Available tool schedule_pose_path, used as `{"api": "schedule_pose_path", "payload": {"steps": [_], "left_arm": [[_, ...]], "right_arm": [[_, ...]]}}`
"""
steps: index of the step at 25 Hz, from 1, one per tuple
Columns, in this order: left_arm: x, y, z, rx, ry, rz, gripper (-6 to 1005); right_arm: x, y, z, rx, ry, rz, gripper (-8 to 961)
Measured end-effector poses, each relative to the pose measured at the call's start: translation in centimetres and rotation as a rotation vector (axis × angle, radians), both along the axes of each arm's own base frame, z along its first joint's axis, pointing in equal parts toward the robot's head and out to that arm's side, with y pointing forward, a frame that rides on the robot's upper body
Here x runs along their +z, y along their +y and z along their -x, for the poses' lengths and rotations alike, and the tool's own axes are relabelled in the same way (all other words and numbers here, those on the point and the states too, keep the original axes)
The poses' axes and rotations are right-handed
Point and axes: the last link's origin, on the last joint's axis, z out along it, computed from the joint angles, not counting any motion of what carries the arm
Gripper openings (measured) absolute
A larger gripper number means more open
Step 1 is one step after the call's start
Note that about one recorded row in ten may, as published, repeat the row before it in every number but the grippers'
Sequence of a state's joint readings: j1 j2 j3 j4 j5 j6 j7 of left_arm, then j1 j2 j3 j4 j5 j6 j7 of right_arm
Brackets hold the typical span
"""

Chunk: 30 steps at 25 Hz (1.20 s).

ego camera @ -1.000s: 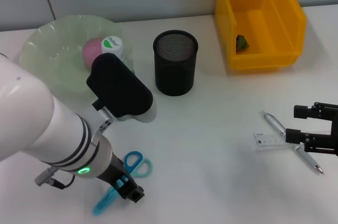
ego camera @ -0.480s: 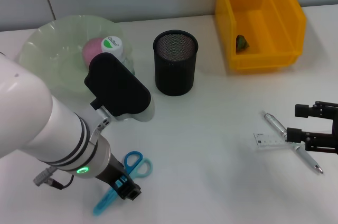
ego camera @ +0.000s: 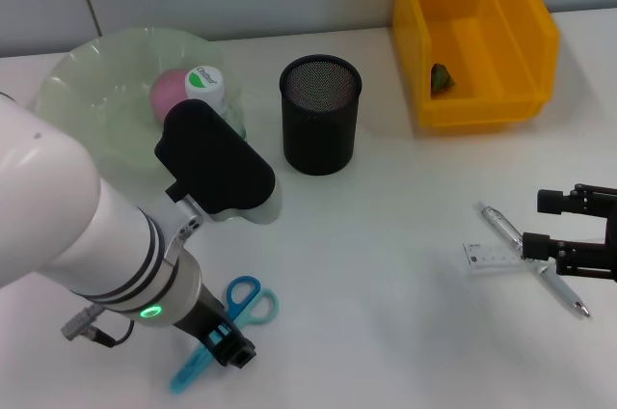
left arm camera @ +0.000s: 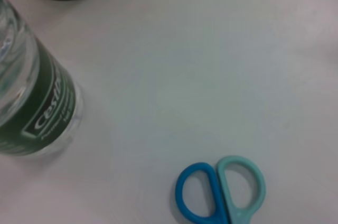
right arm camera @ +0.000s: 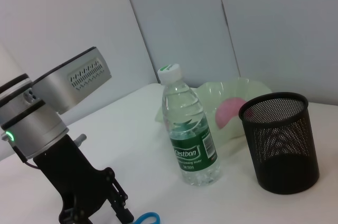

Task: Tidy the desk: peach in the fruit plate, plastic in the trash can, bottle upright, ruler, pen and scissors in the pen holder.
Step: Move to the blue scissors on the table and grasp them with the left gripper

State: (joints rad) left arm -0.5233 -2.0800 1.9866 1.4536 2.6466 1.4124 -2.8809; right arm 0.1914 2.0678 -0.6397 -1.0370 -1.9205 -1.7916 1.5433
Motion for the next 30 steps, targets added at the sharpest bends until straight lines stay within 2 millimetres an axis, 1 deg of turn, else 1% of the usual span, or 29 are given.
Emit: {"api": "schedule_pose_path", "payload": {"steps": [6, 12, 23, 30], "left_arm": [[0.12, 0.19, -0.34, 0.005, -0.022, -0.005, 510], [0.08, 0.38, 0.0, 0.023, -0.014, -0.003, 336], [-0.19, 0.05, -0.12, 0.006, -0.006, 0.012, 346], [-0.65, -0.1, -0.47, -0.032, 0.014, 0.029, 282]], "right_arm": [[0.0, -0.02, -0.02, -0.001, 0.0, 0.0, 738], [0.0, -0.07, -0.06, -0.002, 0.0, 0.0, 738], [0.0, -0.09, -0.07, -0.003, 0.0, 0.0, 739], [0.25, -0.22, -0.03, 0.001, 0.01, -0.004, 739]]}}
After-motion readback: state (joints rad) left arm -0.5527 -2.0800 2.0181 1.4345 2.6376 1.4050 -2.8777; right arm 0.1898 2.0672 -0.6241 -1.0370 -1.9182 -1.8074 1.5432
